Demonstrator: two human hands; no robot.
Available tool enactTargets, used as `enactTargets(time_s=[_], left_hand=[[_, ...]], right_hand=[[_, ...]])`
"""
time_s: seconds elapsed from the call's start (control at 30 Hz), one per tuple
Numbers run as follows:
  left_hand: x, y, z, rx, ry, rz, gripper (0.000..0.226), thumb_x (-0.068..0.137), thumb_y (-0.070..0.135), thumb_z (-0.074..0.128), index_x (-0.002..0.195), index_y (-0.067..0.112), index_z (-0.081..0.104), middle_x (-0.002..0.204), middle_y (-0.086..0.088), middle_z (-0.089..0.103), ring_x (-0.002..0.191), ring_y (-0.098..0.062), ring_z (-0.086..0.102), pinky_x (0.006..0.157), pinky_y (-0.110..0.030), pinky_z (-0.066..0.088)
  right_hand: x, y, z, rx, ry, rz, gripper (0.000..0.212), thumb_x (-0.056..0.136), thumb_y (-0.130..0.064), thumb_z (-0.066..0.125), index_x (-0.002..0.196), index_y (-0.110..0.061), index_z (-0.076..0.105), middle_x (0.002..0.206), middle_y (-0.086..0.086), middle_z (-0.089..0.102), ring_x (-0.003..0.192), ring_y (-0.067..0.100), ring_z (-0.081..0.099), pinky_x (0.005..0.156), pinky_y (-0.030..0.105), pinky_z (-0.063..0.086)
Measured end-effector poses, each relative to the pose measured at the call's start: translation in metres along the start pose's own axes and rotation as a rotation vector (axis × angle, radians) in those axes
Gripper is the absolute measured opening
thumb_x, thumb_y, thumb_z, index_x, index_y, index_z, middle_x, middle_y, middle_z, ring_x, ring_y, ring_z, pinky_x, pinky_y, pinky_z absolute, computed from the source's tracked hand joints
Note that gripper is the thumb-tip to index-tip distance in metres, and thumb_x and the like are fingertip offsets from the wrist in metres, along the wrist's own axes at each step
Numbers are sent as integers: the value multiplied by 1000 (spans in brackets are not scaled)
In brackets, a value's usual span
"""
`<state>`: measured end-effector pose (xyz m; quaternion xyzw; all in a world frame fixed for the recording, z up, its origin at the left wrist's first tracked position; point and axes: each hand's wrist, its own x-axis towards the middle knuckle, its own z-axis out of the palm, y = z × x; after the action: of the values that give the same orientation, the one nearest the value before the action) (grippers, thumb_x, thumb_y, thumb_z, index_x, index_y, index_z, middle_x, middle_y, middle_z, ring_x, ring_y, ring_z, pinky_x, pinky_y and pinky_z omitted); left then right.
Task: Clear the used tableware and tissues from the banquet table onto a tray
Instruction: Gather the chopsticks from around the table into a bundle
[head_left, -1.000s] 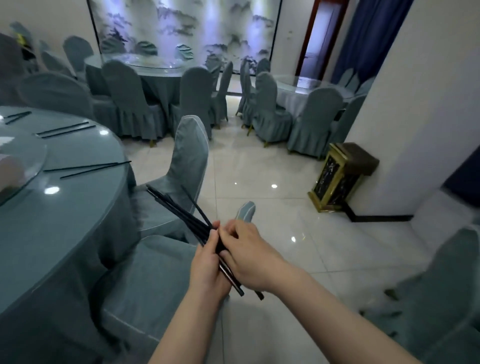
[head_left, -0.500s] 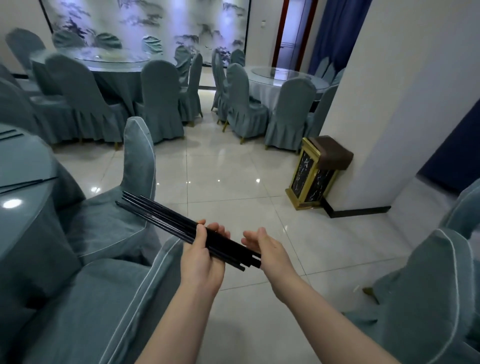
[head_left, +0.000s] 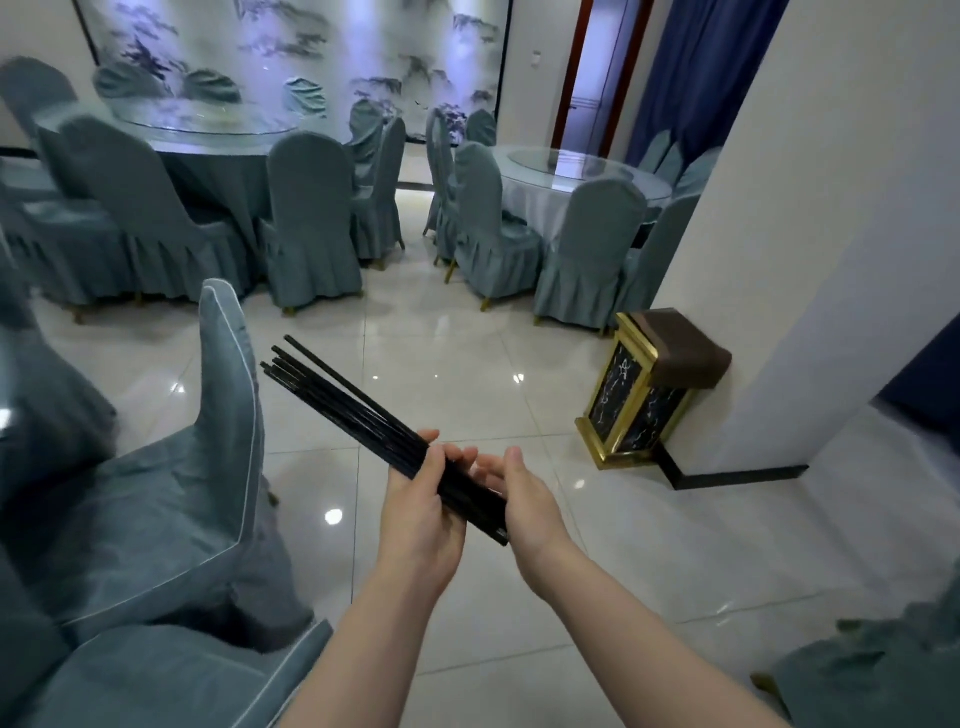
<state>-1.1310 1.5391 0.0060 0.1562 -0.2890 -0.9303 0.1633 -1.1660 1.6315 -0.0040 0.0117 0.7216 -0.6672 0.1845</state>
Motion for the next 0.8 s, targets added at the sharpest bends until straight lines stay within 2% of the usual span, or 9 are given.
enactTargets(time_s=[0.07, 0.23, 0.37, 0.43, 0.6, 0.73, 0.8], left_hand=[[28, 5, -1, -16, 60, 23, 10, 100, 11, 43, 100, 15, 52, 65, 1, 57, 67, -13, 63, 76, -32, 50], [102, 24, -13, -68, 244, 165, 16, 102, 18, 40, 98, 20, 55, 59, 6, 46, 49, -7, 45, 60, -25, 39], [155, 40, -19, -103, 388, 289, 17, 101, 26, 43, 91, 22, 56, 55, 9, 41, 43, -5, 38, 46, -18, 37], [173, 49, -21, -152, 461, 355, 17, 98, 32, 48, 87, 22, 56, 53, 10, 35, 41, -4, 34, 41, -16, 35], [184, 69, -32, -193, 633, 501, 21, 95, 24, 54, 75, 21, 49, 46, 11, 29, 35, -2, 28, 34, -14, 28], [178, 87, -48, -230, 775, 586, 17, 99, 19, 47, 83, 22, 51, 42, 11, 32, 31, -1, 29, 31, -12, 26], [174, 98, -56, -239, 839, 656, 16, 99, 18, 46, 85, 21, 53, 43, 10, 35, 32, -2, 32, 32, -12, 28]], right_hand=[[33, -8, 6, 10, -40, 8, 51, 103, -46, 23, 120, -16, 60, 116, -1, 66, 108, 9, 60, 87, 24, 46], [123, -23, 19, -49, -216, 12, 48, 103, -47, 24, 121, -20, 58, 117, -4, 63, 112, 11, 56, 98, 32, 42], [199, -43, 31, -150, -392, -25, 32, 100, -42, 37, 103, -27, 65, 108, -9, 68, 107, 8, 59, 88, 29, 46], [234, -57, 44, -187, -498, -3, 24, 97, -36, 45, 101, -27, 66, 106, -9, 70, 105, 10, 61, 86, 28, 49], [287, -84, 86, -267, -786, 22, 24, 99, -33, 43, 105, -26, 65, 109, -5, 70, 104, 13, 63, 96, 36, 49], [308, -100, 124, -336, -972, -49, 19, 99, -27, 49, 111, -24, 63, 106, -6, 70, 98, 10, 65, 88, 32, 50], [316, -108, 147, -372, -1048, -104, 17, 98, -22, 52, 109, -24, 63, 103, -6, 71, 97, 12, 65, 88, 39, 52]])
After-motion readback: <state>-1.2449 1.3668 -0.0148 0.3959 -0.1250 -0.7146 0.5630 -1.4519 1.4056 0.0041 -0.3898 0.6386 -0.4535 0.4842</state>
